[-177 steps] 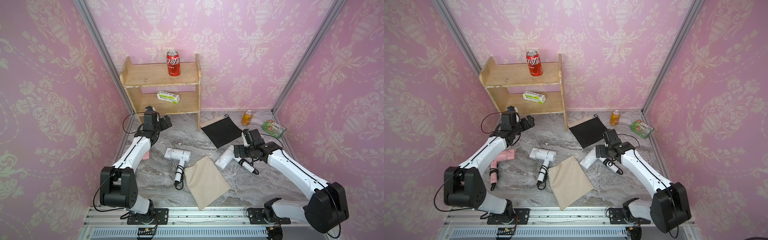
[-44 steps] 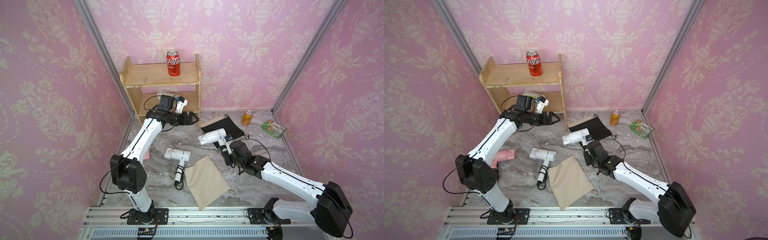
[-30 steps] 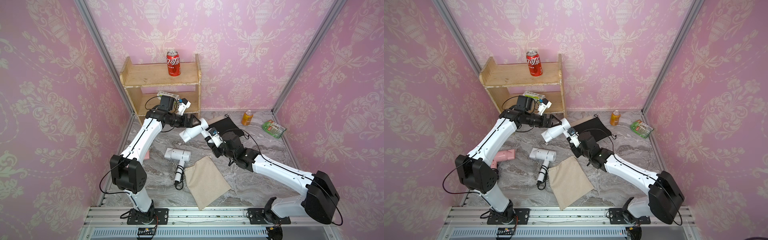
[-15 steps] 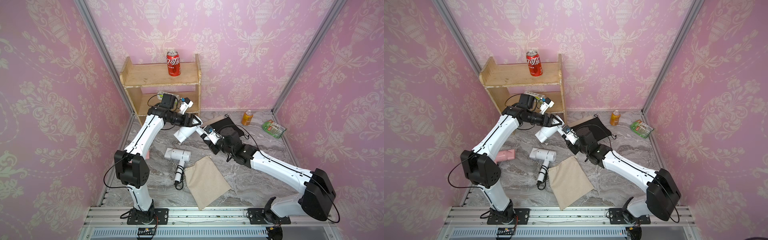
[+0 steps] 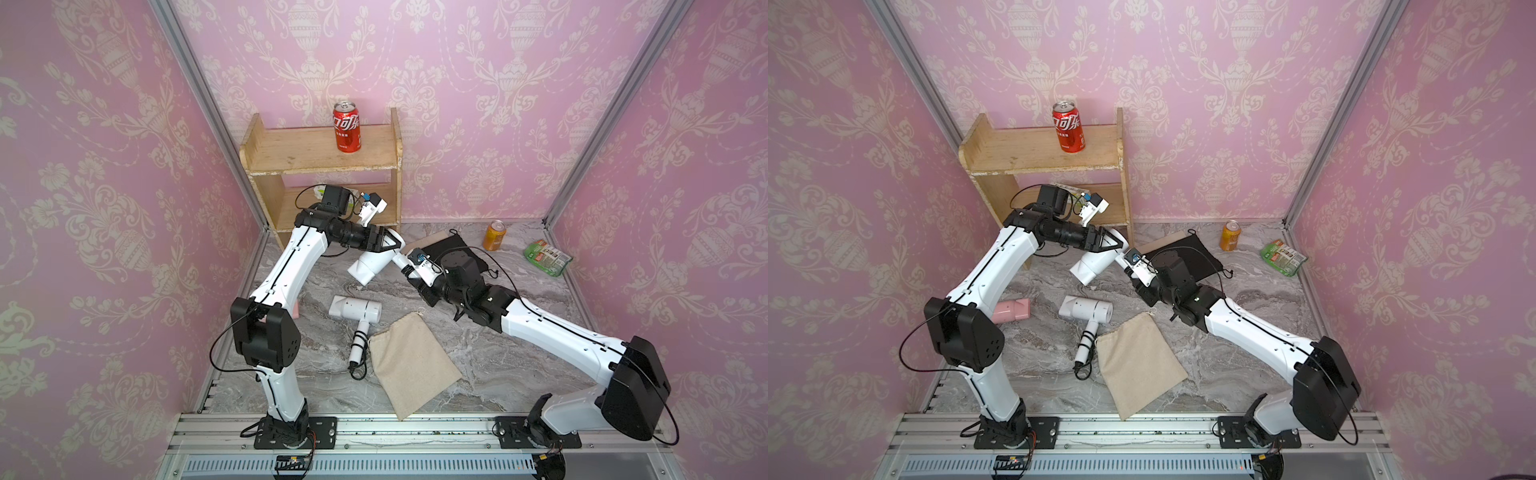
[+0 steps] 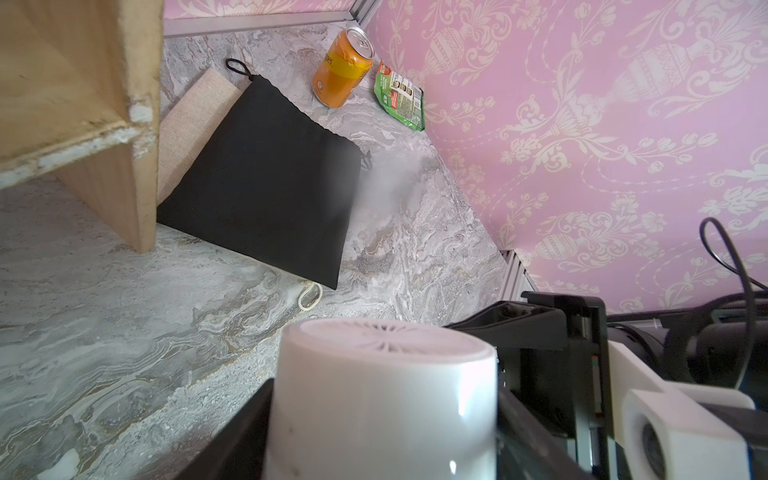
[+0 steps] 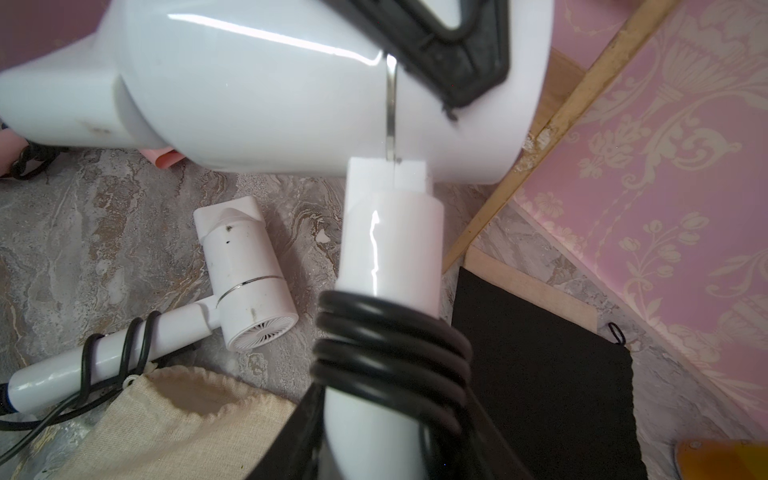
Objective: Pack away hair dryers
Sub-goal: Fold the hair dryer.
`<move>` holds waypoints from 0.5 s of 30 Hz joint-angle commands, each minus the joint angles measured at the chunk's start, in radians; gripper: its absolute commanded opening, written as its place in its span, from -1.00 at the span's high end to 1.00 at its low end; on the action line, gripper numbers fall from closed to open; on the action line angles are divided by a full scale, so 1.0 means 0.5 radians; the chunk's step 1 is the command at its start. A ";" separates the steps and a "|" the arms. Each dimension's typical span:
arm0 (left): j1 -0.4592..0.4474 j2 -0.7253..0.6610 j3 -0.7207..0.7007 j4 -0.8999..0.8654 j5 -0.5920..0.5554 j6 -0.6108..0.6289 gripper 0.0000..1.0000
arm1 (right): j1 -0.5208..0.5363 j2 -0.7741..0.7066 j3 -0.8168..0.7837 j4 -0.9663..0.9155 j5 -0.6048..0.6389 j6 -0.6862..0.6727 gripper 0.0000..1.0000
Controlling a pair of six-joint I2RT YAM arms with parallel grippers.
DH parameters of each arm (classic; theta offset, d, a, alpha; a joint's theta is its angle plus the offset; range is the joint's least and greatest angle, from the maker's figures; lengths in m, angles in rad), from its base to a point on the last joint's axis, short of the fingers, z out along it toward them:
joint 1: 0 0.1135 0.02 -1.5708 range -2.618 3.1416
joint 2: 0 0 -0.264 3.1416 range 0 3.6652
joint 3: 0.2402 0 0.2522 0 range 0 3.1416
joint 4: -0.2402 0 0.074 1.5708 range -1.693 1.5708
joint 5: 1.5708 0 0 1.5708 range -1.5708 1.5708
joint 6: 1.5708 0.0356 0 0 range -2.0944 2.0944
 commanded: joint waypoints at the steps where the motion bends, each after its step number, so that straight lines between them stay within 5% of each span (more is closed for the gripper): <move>1: -0.023 0.020 0.039 0.092 0.150 -0.149 0.02 | 0.027 0.015 0.115 0.154 -0.080 -0.071 0.31; 15: -0.050 0.031 0.071 -0.043 0.294 -0.019 -0.34 | 0.029 -0.005 0.242 0.111 -0.110 -0.224 0.30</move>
